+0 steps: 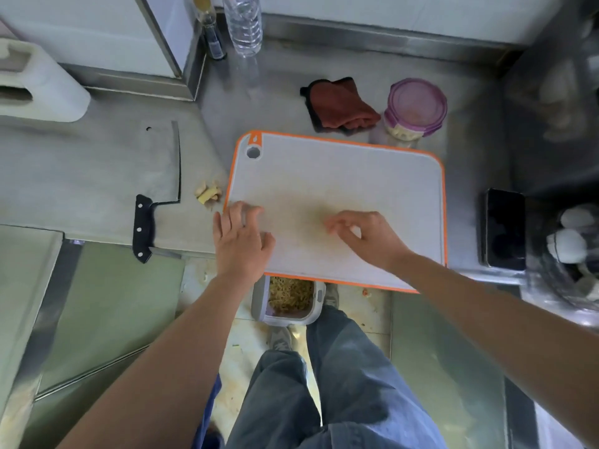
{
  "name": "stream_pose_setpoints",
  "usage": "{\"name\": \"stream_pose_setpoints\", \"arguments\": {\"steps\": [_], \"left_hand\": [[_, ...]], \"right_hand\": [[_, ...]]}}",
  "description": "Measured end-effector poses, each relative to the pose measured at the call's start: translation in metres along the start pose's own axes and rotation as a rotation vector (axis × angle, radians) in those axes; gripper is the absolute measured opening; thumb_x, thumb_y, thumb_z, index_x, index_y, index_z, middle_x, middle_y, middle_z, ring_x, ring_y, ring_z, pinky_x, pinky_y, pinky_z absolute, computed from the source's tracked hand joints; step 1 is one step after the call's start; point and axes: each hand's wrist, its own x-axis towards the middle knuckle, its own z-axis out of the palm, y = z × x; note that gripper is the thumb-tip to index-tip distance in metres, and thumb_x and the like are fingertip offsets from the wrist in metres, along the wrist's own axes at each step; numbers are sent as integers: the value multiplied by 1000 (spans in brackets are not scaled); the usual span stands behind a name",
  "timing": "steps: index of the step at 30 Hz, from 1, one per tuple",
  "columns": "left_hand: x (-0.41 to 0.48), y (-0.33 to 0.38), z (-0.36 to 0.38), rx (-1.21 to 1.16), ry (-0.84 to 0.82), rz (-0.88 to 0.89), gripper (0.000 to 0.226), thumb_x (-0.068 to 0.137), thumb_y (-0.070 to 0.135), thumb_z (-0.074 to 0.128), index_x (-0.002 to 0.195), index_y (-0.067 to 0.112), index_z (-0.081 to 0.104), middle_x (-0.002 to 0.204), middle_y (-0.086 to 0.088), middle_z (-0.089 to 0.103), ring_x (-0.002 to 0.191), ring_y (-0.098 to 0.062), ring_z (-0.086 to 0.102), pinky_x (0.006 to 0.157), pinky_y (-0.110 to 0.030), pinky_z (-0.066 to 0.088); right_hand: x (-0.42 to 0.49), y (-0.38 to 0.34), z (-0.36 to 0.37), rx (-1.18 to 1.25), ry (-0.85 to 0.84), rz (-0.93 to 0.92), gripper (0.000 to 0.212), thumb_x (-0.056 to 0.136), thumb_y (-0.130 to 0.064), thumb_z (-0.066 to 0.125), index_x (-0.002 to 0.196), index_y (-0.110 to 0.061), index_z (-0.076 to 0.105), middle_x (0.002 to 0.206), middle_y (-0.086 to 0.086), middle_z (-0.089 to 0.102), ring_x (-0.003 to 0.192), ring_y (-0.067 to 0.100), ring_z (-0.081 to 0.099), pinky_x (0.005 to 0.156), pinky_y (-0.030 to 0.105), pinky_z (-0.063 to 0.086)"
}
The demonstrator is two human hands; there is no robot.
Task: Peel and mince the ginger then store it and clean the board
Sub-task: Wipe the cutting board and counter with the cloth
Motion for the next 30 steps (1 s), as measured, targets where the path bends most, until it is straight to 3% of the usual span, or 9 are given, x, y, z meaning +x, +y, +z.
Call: {"name": "stream_pose_setpoints", "arguments": {"steps": [3, 6, 8, 11, 14, 18, 23, 27, 30], "left_hand": [[16, 17, 4, -19, -141, -51, 72, 92, 48, 45, 151, 31, 7, 160, -5, -8, 147, -28, -11, 117, -45, -10], [21, 22, 12, 6, -319, -87, 87, 92, 60, 39, 149, 30, -19, 154, -4, -34, 141, -28, -31, 114, -47, -18], [22, 20, 14, 2, -360, -96, 88, 91, 62, 37, 147, 31, -24, 150, -2, -40, 138, -27, -37, 113, -46, -22], [23, 18, 14, -29, -386, -114, 89, 91, 61, 38, 146, 33, -26, 149, 0, -42, 136, -25, -40, 113, -47, -22], [23, 20, 12, -49, -391, -124, 89, 91, 59, 40, 147, 34, -25, 149, 1, -41, 136, -23, -40, 113, -46, -23], [23, 20, 12, -60, -391, -136, 90, 90, 59, 41, 146, 35, -25, 149, 2, -41, 135, -21, -41, 113, -46, -23], [24, 19, 12, -61, -383, -127, 92, 89, 61, 42, 147, 34, -24, 150, 2, -40, 136, -23, -40, 113, -46, -22], [26, 18, 12, -9, -299, -125, 93, 85, 67, 45, 150, 33, -12, 157, 1, -27, 143, -26, -26, 116, -45, -16], [30, 24, 2, -103, -140, -151, 84, 80, 72, 37, 149, 29, 14, 157, -4, 6, 145, -28, 5, 117, -44, 3]], "right_hand": [[48, 13, -19, -26, 109, 23, 30, 89, -12, 51, 116, -13, 64, 119, 2, 61, 103, 19, 60, 91, 40, 48], [99, 21, -39, -150, 58, 122, 35, 92, -17, 55, 127, -12, 57, 151, 13, 30, 139, 29, 30, 113, 42, 27], [125, 23, -49, -224, 26, 143, 35, 93, -18, 55, 128, -13, 56, 158, 11, 10, 143, 32, 16, 115, 37, 16], [152, 27, -55, -281, -3, 232, 31, 93, -25, 55, 122, -17, 61, 160, 7, -6, 144, 33, 3, 115, 38, 16], [166, 32, -56, -314, -66, 338, 37, 92, -31, 54, 126, -18, 59, 160, 8, -4, 144, 31, 3, 115, 40, 22], [172, 32, -62, -446, -47, 301, 44, 90, -32, 54, 131, -15, 52, 155, 4, 23, 141, 29, 19, 112, 44, 23], [160, 10, -84, 172, 222, 229, 30, 84, -14, 67, 114, -19, 67, 118, 4, 64, 104, 21, 61, 98, 33, 46], [130, -15, -84, 643, 175, 248, 30, 85, 5, 62, 112, -7, 65, 76, -6, 69, 68, 5, 62, 74, 24, 53], [103, -28, -73, 1024, 126, 407, 21, 90, 2, 50, 100, -10, 64, 77, 2, 67, 64, 9, 63, 61, 23, 53]]}}
